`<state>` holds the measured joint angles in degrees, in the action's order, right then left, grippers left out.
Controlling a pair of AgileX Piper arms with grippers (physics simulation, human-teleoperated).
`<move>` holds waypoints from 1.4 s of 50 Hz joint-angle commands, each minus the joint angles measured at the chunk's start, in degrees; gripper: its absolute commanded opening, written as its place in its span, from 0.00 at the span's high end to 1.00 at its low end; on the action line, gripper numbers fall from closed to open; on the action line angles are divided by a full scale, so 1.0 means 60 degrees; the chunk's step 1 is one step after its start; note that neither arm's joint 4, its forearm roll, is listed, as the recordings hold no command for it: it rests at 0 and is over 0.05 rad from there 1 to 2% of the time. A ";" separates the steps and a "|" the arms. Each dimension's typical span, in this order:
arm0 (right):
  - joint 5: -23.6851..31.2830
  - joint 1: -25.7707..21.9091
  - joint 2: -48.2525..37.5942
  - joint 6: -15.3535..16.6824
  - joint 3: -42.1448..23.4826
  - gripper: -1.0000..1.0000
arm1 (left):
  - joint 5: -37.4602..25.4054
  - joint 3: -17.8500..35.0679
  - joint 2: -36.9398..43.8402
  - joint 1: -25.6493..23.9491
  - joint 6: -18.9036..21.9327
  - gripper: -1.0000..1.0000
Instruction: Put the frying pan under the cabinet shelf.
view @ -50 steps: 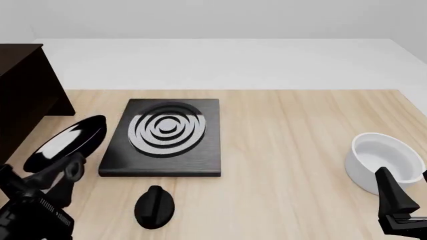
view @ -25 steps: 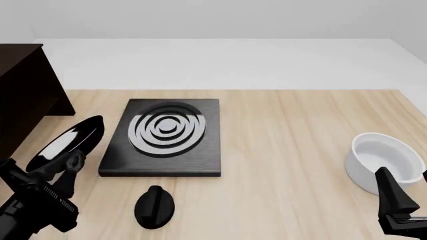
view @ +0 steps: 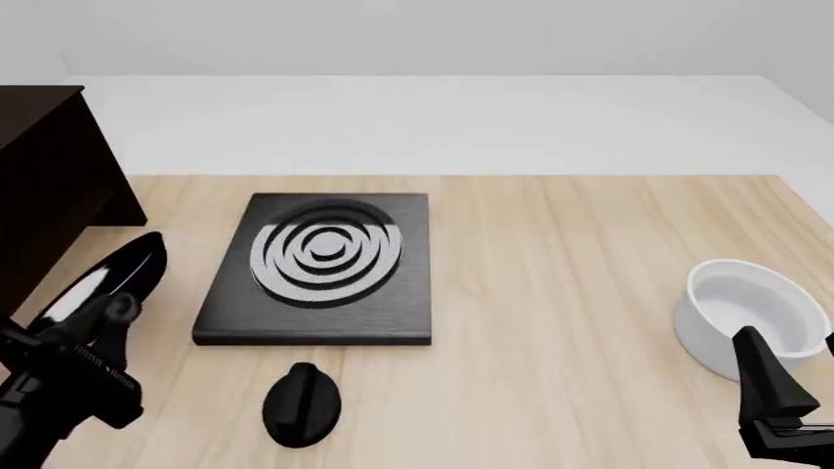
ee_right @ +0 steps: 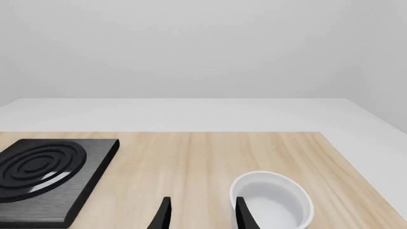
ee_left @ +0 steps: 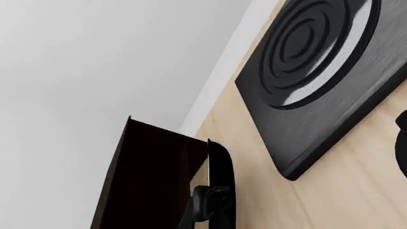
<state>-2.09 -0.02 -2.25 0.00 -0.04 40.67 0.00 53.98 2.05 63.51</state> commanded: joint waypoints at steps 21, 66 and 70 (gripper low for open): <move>0.0002 0.0000 0.0003 0.0000 0.0000 0.00 | 0.4365 0.0000 0.4268 0.1905 0.0382 1.00; -0.0002 -0.0002 -0.0003 0.0001 0.0000 0.00 | 0.4872 0.0001 0.6439 0.2120 0.0478 1.00; 0.0000 -0.0002 0.0000 -0.0001 0.0000 0.00 | 0.4872 0.0001 0.6471 0.2251 0.0650 1.00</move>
<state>-2.09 -0.03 -2.25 0.00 -0.04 69.90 0.34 90.28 11.97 66.46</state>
